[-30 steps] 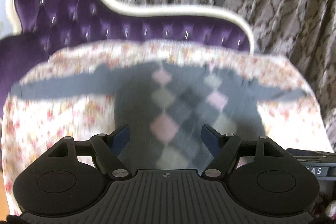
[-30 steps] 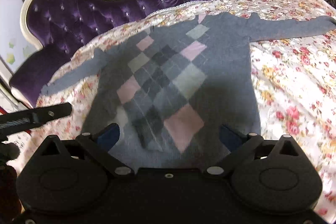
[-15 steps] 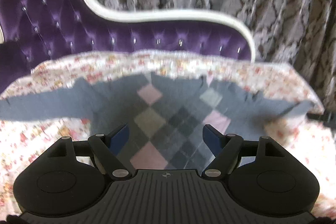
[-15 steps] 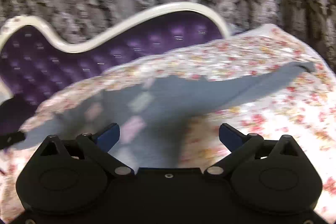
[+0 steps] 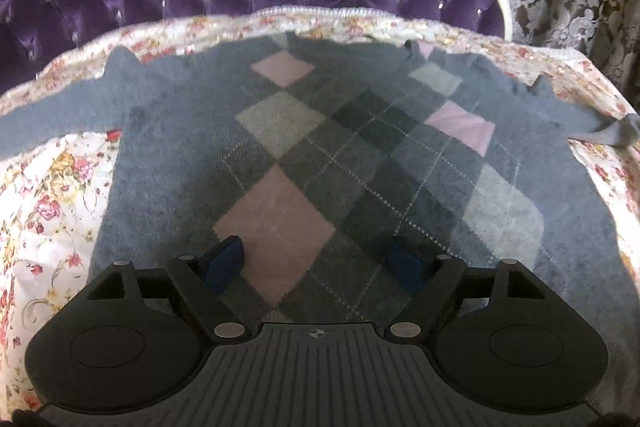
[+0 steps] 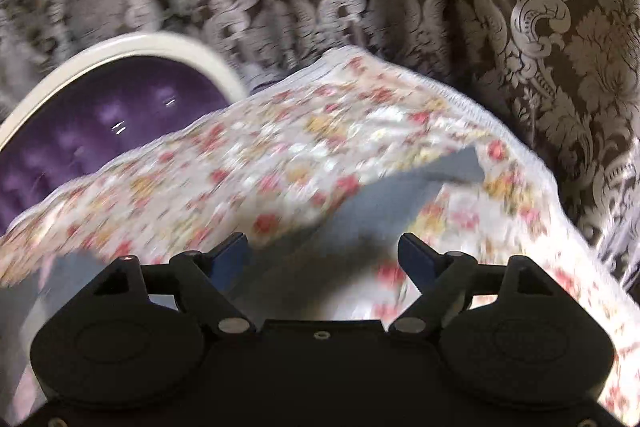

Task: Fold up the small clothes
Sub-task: 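Move the right tool out to the sleeve cuff and grasp it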

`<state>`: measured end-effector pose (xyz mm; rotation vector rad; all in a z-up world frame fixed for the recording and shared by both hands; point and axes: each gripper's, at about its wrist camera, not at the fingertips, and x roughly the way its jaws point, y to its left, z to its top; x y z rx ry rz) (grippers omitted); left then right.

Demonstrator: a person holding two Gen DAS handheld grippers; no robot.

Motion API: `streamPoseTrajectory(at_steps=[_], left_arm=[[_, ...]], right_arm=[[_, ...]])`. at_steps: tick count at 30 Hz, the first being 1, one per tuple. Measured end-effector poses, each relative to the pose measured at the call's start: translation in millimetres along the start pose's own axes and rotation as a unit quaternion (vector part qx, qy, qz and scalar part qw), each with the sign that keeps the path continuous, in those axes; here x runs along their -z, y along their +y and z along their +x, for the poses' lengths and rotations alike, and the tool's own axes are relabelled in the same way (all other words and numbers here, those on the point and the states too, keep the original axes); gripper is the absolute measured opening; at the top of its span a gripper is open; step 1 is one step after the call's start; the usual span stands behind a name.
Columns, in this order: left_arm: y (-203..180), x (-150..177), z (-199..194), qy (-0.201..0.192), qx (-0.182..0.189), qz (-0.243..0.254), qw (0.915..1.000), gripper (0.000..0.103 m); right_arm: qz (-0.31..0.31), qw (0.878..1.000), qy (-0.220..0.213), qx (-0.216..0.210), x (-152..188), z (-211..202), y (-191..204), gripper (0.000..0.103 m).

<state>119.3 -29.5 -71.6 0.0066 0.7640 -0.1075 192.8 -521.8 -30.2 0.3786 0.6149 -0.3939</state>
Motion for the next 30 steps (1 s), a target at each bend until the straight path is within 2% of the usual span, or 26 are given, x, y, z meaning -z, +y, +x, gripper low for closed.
streamPoseTrajectory(at_steps=[4, 6, 8, 16, 19, 24, 28, 30], left_arm=[[1, 2, -1, -0.001, -0.002, -0.003, 1.0000, 0.086], [2, 0, 3, 0.004, -0.003, -0.012, 0.9999, 0.091], [3, 1, 5, 0.004, -0.002, -0.016, 0.9999, 0.092], [0, 1, 7, 0.003, -0.003, -0.012, 0.9999, 0.093], [0, 1, 8, 0.002, -0.005, -0.012, 0.9999, 0.094], [0, 2, 8, 0.000, -0.007, -0.011, 0.9999, 0.094], [0, 3, 8, -0.001, -0.008, -0.011, 0.9999, 0.095], [0, 3, 9, -0.001, -0.008, -0.011, 0.9999, 0.095]], right_arm=[[0.017, 1.000, 0.000, 0.022, -15, 33, 1, 0.082], [0.022, 0.999, 0.008, 0.038, -18, 49, -3, 0.082], [0.029, 0.998, 0.022, 0.050, -15, 56, -12, 0.081], [0.064, 0.991, 0.093, 0.075, 27, 29, -84, 0.080], [0.087, 0.992, 0.071, 0.060, 31, 11, -109, 0.080], [0.105, 0.994, 0.018, 0.003, 7, 4, -114, 0.080], [0.174, 0.984, 0.006, -0.041, -10, 27, -116, 0.080], [0.205, 0.977, 0.004, -0.048, -17, 40, -119, 0.080]])
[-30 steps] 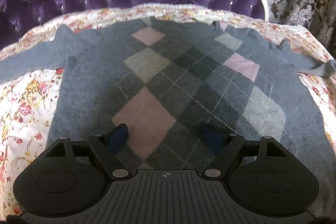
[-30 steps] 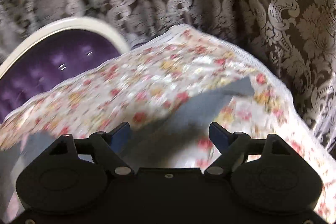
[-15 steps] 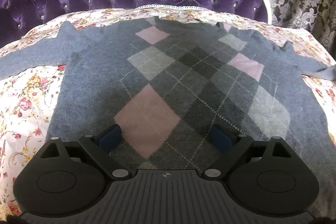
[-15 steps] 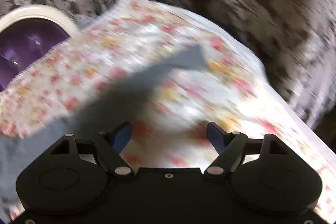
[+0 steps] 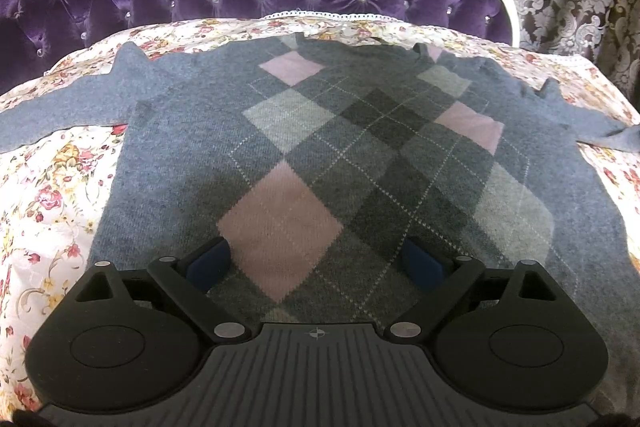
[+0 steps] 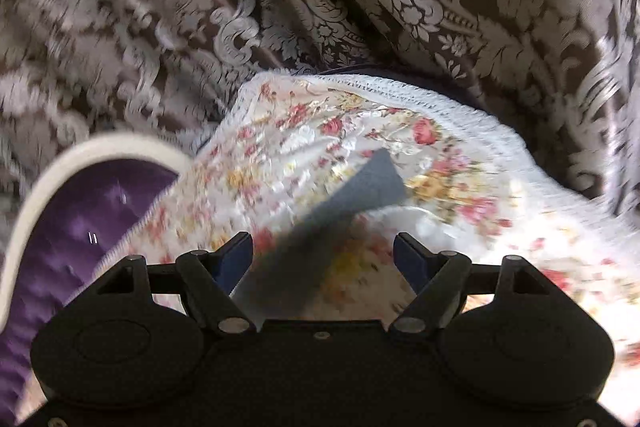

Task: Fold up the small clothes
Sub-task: 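Move the right tool out to the sleeve cuff and grasp it, then lift the cuff with the right tool, lay it across the body, release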

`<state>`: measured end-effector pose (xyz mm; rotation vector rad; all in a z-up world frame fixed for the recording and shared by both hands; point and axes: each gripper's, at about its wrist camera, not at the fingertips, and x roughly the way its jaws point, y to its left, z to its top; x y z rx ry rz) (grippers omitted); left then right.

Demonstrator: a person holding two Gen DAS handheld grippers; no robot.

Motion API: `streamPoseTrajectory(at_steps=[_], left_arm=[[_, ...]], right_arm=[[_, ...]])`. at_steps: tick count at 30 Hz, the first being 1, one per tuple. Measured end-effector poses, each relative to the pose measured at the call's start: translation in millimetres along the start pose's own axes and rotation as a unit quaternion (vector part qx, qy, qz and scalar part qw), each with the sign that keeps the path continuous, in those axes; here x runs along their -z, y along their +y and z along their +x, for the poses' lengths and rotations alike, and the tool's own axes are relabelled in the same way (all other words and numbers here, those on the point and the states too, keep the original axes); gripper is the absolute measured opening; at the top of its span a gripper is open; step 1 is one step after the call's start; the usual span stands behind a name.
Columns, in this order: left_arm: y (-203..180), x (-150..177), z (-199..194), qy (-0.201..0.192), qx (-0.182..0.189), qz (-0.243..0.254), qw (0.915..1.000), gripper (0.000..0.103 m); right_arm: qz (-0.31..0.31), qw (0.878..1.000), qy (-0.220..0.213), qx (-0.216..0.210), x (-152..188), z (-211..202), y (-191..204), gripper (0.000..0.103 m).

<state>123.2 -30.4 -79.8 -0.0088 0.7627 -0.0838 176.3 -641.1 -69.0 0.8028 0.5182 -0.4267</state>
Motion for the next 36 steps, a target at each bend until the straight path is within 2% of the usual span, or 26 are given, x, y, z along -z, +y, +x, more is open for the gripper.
streamPoseTrajectory(at_steps=[6, 8, 9, 10, 13, 14, 16, 21, 26, 31, 36], left_arm=[[0, 0, 0, -0.001, 0.000, 0.000, 1.0000, 0.095], [0, 1, 0, -0.001, 0.000, 0.000, 1.0000, 0.095], [0, 0, 0, -0.001, 0.000, -0.001, 1.0000, 0.095], [0, 1, 0, -0.001, 0.000, 0.000, 1.0000, 0.095], [0, 1, 0, -0.001, 0.000, 0.000, 1.0000, 0.095], [0, 1, 0, 0.000, 0.001, -0.001, 1.0000, 0.095], [0, 1, 0, -0.001, 0.001, 0.000, 1.0000, 0.095], [0, 0, 0, -0.002, 0.001, -0.001, 1.0000, 0.095], [0, 0, 0, -0.003, 0.002, -0.001, 1.0000, 0.095], [0, 1, -1, -0.004, 0.003, -0.002, 1.0000, 0.095], [0, 1, -1, -0.006, 0.005, -0.004, 1.0000, 0.096]], right_arm=[[0.076, 0.997, 0.004, -0.010, -10, 27, -6, 0.080], [0.089, 0.996, 0.013, 0.001, -11, 35, -7, 0.080], [0.096, 0.995, 0.017, 0.003, -10, 38, -8, 0.076], [0.105, 0.994, 0.020, 0.004, -9, 41, -10, 0.072], [0.137, 0.990, 0.022, -0.011, -6, 46, -20, 0.043], [0.148, 0.988, 0.024, -0.029, -5, 47, -25, 0.018], [0.149, 0.988, 0.017, -0.041, -4, 43, -28, 0.016], [0.037, 0.999, -0.017, -0.027, -19, 4, 2, 0.016], [-0.079, 0.994, -0.047, -0.060, -34, -48, 61, 0.016], [-0.179, 0.974, -0.047, -0.132, -22, -91, 150, 0.016], [-0.262, 0.939, -0.018, -0.220, 25, -114, 256, 0.016]])
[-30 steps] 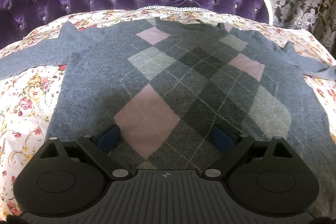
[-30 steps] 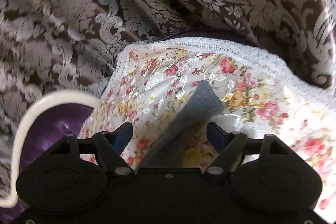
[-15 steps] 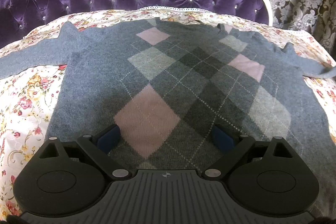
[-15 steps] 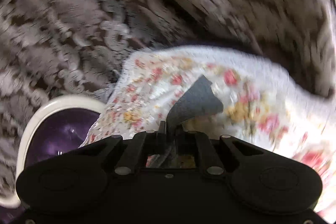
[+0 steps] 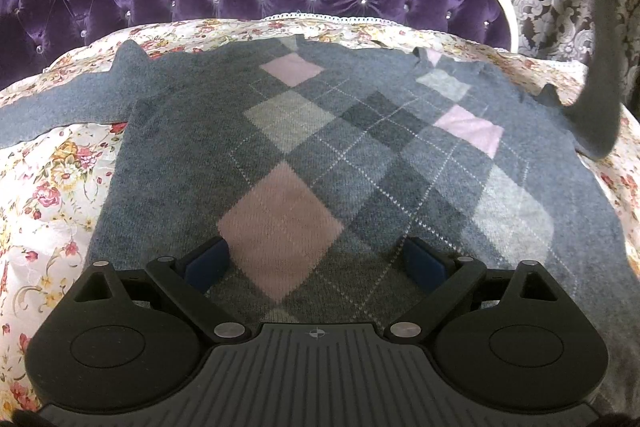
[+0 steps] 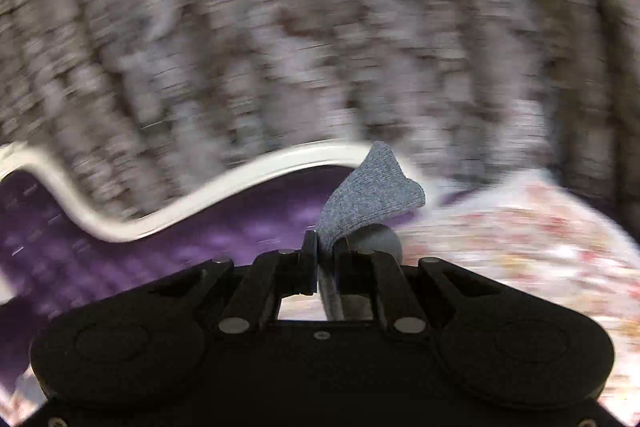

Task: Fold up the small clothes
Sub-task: 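Lift the cuff with the right tool, lay it across the body, release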

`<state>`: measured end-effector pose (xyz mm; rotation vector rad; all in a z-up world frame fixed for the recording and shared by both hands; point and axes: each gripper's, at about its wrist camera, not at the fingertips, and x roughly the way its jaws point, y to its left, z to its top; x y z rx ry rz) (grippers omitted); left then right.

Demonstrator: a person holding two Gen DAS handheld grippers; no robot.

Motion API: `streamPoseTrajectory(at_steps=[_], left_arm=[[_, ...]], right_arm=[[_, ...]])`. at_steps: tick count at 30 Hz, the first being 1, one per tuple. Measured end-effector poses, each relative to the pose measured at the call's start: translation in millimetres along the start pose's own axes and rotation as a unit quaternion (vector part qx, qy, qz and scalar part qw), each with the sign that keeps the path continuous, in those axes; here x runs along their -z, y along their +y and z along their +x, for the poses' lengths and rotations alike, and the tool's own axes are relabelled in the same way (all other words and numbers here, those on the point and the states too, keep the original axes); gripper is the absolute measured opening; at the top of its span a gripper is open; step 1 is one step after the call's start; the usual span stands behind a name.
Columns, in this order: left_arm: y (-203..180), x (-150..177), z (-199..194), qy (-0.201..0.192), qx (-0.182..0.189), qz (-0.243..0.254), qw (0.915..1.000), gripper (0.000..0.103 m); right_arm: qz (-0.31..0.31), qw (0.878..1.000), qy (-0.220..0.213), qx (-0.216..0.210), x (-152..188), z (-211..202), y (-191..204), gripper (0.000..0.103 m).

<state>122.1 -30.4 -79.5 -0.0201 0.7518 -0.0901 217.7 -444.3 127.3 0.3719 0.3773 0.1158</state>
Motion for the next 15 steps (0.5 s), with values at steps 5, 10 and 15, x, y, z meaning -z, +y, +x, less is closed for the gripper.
streamPoseTrajectory(at_steps=[5, 10, 15], left_arm=[[2, 2, 0, -0.003, 0.004, -0.003, 1.0000, 0.095], [3, 3, 0, -0.005, 0.007, -0.006, 0.9999, 0.096], [3, 3, 0, -0.005, 0.008, -0.006, 0.9999, 0.095]], right_arm=[[-0.046, 0.992, 0.053, -0.104, 27, 51, 108, 0.016], [-0.076, 0.973, 0.135, -0.169, 101, 108, 184, 0.016], [-0.128, 0.948, 0.212, -0.200, 180, 147, 232, 0.022]])
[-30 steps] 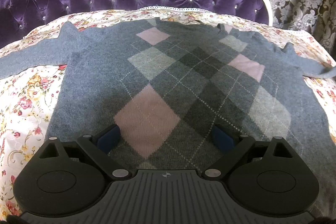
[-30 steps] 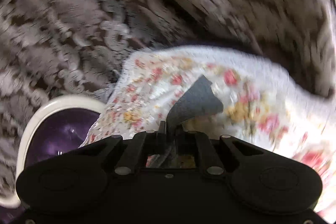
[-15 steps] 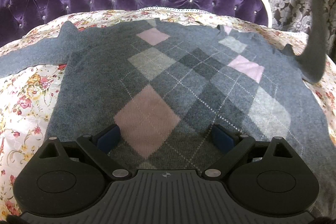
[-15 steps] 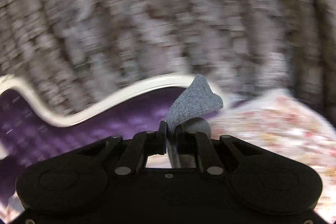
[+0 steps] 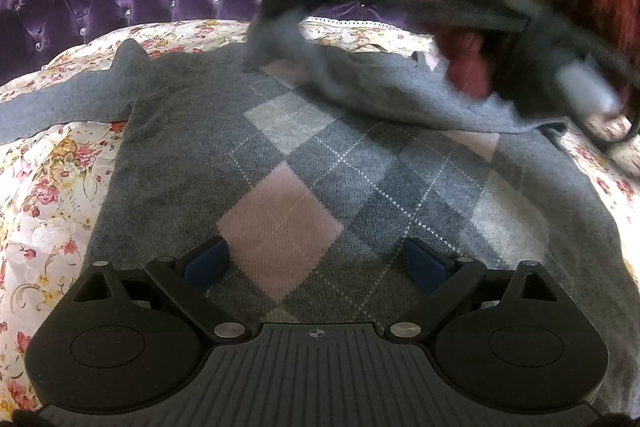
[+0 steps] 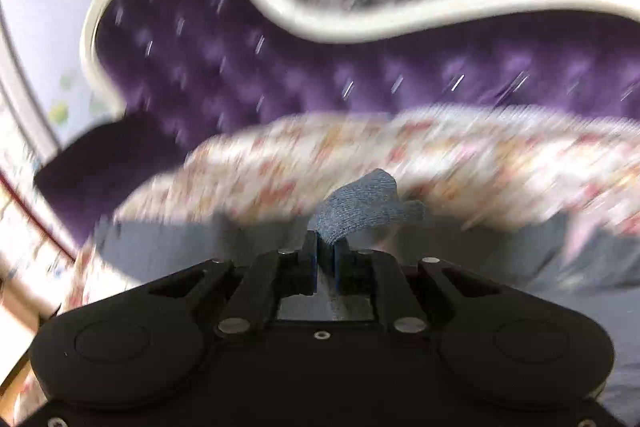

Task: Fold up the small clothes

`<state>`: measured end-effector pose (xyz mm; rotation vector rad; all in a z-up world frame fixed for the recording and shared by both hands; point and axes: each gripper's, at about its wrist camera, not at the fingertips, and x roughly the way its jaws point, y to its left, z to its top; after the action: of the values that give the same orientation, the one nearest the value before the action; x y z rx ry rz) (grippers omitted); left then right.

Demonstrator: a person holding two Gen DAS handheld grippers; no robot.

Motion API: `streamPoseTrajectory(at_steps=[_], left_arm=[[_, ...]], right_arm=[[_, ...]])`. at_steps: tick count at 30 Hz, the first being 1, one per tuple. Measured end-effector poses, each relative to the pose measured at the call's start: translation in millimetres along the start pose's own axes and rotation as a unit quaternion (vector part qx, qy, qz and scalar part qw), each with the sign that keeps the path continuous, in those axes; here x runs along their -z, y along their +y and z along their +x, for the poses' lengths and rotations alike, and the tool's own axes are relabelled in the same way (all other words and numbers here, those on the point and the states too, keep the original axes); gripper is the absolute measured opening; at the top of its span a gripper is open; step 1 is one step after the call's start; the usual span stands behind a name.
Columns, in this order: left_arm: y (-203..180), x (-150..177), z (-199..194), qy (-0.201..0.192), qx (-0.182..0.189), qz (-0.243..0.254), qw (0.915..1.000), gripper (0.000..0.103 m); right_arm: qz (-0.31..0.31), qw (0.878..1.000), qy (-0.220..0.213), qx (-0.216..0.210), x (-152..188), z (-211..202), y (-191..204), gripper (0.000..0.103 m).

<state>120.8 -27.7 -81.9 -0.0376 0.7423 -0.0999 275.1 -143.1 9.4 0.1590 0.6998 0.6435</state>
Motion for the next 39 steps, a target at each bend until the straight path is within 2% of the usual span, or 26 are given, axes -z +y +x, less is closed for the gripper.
streamPoseTrajectory(at_steps=[2, 4, 5, 6, 8, 11, 14, 17, 20, 22, 24, 30, 32, 34, 35, 39], left_arm=[[0, 0, -1, 0.000, 0.001, -0.001, 1.0000, 0.095], [2, 0, -2, 0.000, 0.004, -0.003, 1.0000, 0.095], [2, -2, -2, 0.002, 0.006, -0.002, 1.0000, 0.095], [3, -3, -2, 0.007, 0.009, 0.001, 0.9999, 0.094], [4, -8, -6, 0.013, 0.017, 0.002, 0.9998, 0.093], [12, -16, -17, 0.017, 0.033, 0.002, 0.9993, 0.092], [24, -32, -23, 0.008, 0.025, 0.005, 0.9997, 0.092], [39, -60, -16, -0.004, 0.009, 0.007, 0.9999, 0.092], [48, -84, -1, -0.005, -0.007, -0.004, 1.0000, 0.092], [57, -99, 12, -0.002, -0.016, -0.016, 0.9997, 0.092], [63, -109, 24, 0.007, -0.025, -0.025, 0.9994, 0.092], [70, -115, 47, 0.052, -0.047, -0.027, 0.9972, 0.091], [70, -112, 48, 0.057, -0.049, -0.026, 0.9968, 0.091], [69, -111, 49, 0.062, -0.051, -0.023, 0.9965, 0.091], [68, -110, 50, 0.064, -0.051, -0.021, 0.9964, 0.091], [67, -110, 53, 0.069, -0.047, -0.021, 0.9963, 0.091]], right_arm=[[-0.007, 1.000, 0.022, -0.019, 11, 18, 6, 0.022], [-0.011, 0.999, 0.025, -0.031, 19, 15, 6, 0.037], [-0.011, 0.999, 0.018, -0.033, 21, 9, 6, 0.053], [-0.011, 0.999, 0.008, -0.032, 23, 0, 3, 0.060], [-0.008, 1.000, -0.017, -0.019, 23, -15, -5, 0.061], [0.022, 0.999, -0.044, 0.009, 23, -43, -38, 0.061], [0.056, 0.995, -0.064, 0.057, 32, -75, -80, 0.061], [0.102, 0.985, -0.080, 0.111, 48, -106, -126, 0.061], [0.167, 0.968, -0.093, 0.162, 65, -128, -170, 0.062], [0.185, 0.961, -0.087, 0.186, 75, -135, -191, 0.062], [0.192, 0.958, -0.081, 0.196, 81, -133, -202, 0.062], [0.203, 0.961, -0.069, 0.172, 93, -118, -209, 0.062], [0.195, 0.965, -0.060, 0.163, 95, -110, -205, 0.058], [0.180, 0.968, -0.044, 0.169, 95, -101, -199, 0.039], [0.167, 0.969, -0.037, 0.179, 97, -99, -197, 0.020], [0.133, 0.968, -0.029, 0.212, 98, -103, -190, 0.016]])
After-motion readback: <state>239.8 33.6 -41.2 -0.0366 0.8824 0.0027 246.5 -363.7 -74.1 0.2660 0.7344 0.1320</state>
